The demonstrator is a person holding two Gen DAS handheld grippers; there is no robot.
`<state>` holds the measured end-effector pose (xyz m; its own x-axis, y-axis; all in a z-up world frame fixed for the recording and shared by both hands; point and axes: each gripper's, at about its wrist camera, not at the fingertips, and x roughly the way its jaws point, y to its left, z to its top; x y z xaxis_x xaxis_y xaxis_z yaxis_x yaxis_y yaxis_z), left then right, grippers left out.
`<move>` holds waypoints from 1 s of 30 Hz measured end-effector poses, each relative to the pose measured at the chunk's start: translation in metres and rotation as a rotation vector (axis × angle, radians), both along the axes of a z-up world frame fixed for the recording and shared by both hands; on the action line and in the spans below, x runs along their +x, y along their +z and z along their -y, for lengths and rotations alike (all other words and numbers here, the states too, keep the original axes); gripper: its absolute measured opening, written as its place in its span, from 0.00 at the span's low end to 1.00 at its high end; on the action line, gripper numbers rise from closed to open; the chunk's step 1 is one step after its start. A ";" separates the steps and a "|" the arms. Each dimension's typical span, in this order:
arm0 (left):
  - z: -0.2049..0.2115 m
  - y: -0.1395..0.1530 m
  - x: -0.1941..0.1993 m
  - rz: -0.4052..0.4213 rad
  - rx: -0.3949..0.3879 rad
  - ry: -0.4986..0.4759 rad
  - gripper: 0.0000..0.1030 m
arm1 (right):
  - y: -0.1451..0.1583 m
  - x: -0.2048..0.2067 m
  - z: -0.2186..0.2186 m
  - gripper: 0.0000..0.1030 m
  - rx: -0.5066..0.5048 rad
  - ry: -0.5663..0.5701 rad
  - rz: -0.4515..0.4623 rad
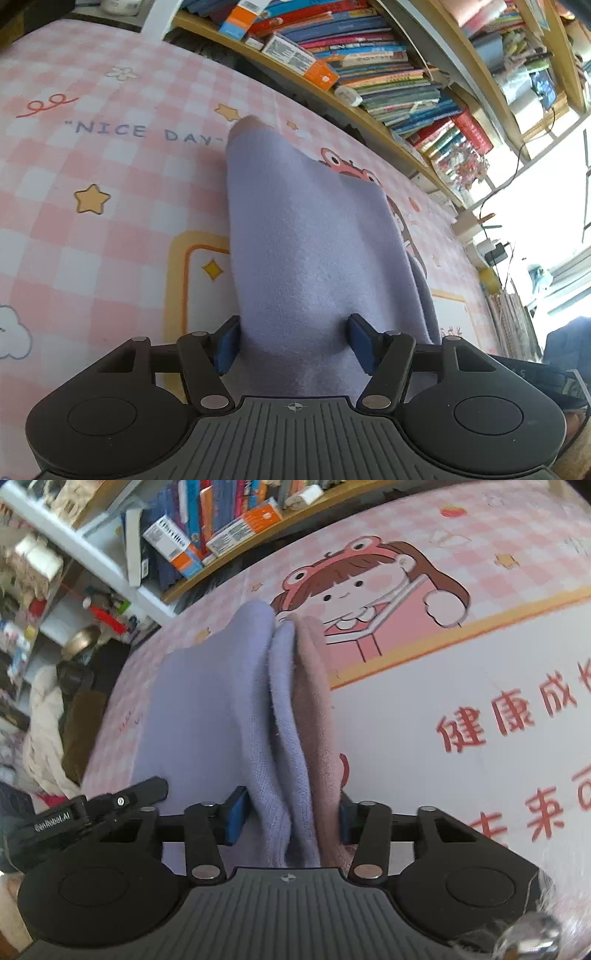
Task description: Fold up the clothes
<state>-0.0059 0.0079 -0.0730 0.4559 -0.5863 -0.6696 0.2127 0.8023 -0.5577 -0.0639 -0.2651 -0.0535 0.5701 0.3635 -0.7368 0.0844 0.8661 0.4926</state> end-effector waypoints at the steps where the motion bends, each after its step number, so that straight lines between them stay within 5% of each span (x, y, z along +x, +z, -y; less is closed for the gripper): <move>1: 0.004 0.003 -0.001 0.011 0.022 -0.004 0.56 | 0.003 0.000 -0.005 0.35 -0.039 0.019 0.016; 6: 0.024 0.025 -0.015 0.148 0.177 -0.047 0.51 | 0.023 -0.012 -0.041 0.25 -0.279 0.137 0.142; 18: 0.004 -0.001 0.005 0.004 0.023 -0.013 0.60 | -0.005 0.003 -0.004 0.44 -0.015 0.016 -0.016; 24: 0.013 0.001 0.003 0.017 0.037 0.022 0.52 | 0.000 0.009 -0.010 0.32 -0.059 0.082 0.004; 30: 0.024 0.024 -0.018 0.097 0.076 0.073 0.46 | 0.022 0.001 -0.014 0.25 -0.170 0.174 0.141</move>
<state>-0.0234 -0.0165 -0.0494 0.5601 -0.4989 -0.6613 0.2025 0.8566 -0.4746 -0.0625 -0.2508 -0.0318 0.6115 0.3427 -0.7132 -0.1319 0.9329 0.3351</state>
